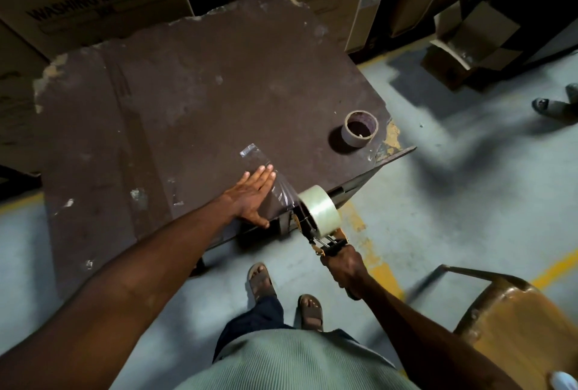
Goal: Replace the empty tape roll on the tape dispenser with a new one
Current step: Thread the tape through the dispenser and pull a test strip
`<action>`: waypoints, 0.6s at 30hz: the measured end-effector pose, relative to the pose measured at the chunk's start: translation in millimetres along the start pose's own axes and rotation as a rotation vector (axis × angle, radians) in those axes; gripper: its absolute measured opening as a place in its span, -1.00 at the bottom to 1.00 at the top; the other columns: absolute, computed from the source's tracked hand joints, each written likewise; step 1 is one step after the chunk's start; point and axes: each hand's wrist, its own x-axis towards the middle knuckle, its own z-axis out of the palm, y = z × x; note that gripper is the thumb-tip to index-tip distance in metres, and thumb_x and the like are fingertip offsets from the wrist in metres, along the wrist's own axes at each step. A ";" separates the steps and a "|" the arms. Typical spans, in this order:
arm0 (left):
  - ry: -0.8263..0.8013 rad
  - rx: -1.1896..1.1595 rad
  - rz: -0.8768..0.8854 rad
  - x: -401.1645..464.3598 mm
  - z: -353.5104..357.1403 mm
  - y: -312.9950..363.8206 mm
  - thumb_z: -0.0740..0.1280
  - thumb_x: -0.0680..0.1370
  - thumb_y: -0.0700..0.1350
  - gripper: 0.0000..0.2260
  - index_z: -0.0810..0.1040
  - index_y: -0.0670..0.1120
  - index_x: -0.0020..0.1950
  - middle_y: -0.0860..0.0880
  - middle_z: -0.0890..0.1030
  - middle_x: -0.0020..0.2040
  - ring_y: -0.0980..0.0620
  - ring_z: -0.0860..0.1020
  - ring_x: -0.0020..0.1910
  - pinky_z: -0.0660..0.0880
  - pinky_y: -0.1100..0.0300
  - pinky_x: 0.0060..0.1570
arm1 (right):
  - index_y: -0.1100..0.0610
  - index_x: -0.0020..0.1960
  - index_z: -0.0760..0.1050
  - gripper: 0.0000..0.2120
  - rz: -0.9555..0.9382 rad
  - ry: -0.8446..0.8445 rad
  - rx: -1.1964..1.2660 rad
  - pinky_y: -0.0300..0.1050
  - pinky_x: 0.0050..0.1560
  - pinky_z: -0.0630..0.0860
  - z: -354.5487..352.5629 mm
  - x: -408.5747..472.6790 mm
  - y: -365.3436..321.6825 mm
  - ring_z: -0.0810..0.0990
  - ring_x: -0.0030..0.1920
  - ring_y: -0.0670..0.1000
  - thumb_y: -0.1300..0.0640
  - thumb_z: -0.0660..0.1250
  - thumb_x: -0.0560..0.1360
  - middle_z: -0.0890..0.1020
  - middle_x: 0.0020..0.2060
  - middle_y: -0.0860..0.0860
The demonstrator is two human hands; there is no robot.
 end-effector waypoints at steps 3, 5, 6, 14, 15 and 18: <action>-0.001 -0.001 0.001 -1.2 0.9 1.1 0.38 0.38 0.39 0.20 -0.33 -0.21 0.57 -0.21 -0.33 0.60 -0.20 -0.27 0.59 -0.12 -0.20 0.56 | 0.04 -0.01 0.57 -0.87 0.014 -0.044 -0.016 -0.24 -0.55 0.37 -2.8 1.5 2.2 0.42 -0.52 -0.03 0.14 0.40 0.44 0.53 -0.44 -0.01; 0.000 -0.003 0.000 -1.7 -0.3 0.9 0.38 0.38 0.39 0.19 -0.34 -0.21 0.57 -0.21 -0.34 0.60 -0.19 -0.28 0.59 -0.12 -0.20 0.56 | 0.17 -0.06 0.59 -0.87 0.020 -0.079 -0.019 -0.21 -0.54 0.34 -7.0 3.3 5.1 0.37 -0.58 -0.05 0.16 0.39 0.41 0.48 -0.52 -0.04; 0.004 -0.002 -0.001 -1.7 -0.5 1.2 0.38 0.38 0.39 0.19 -0.34 -0.21 0.57 -0.21 -0.34 0.60 -0.19 -0.28 0.59 -0.13 -0.19 0.56 | 0.22 -0.07 0.58 -0.85 0.025 -0.105 -0.009 -0.21 -0.54 0.32 -9.1 3.7 8.0 0.35 -0.60 -0.05 0.19 0.38 0.39 0.45 -0.55 -0.05; -0.006 0.007 -0.013 -3.7 -2.1 5.3 0.38 0.40 0.37 0.18 -0.36 -0.20 0.56 -0.20 -0.37 0.59 -0.18 -0.30 0.59 -0.15 -0.17 0.57 | 0.12 -0.11 0.43 -0.87 0.162 -0.323 0.154 -0.24 -0.51 0.22 -27.6 -9.8 24.5 0.22 -0.55 -0.02 0.23 0.36 0.39 0.31 -0.51 -0.01; -0.004 0.005 -0.014 -3.5 -1.7 5.3 0.38 0.40 0.37 0.18 -0.37 -0.20 0.56 -0.20 -0.37 0.58 -0.18 -0.30 0.59 -0.16 -0.16 0.57 | 0.09 -0.13 0.40 -0.84 0.177 -0.348 0.173 -0.23 -0.50 0.22 -30.7 -12.5 25.8 0.21 -0.53 -0.02 0.21 0.38 0.36 0.31 -0.49 0.00; 0.002 0.006 -0.016 -3.3 -0.8 4.4 0.38 0.39 0.38 0.19 -0.37 -0.20 0.56 -0.20 -0.36 0.59 -0.18 -0.29 0.59 -0.16 -0.16 0.56 | 0.03 -0.34 0.33 -0.75 0.243 -0.395 0.250 -0.20 -0.47 0.21 -38.8 -18.5 29.3 0.20 -0.52 0.01 0.17 0.42 0.30 0.29 -0.48 0.03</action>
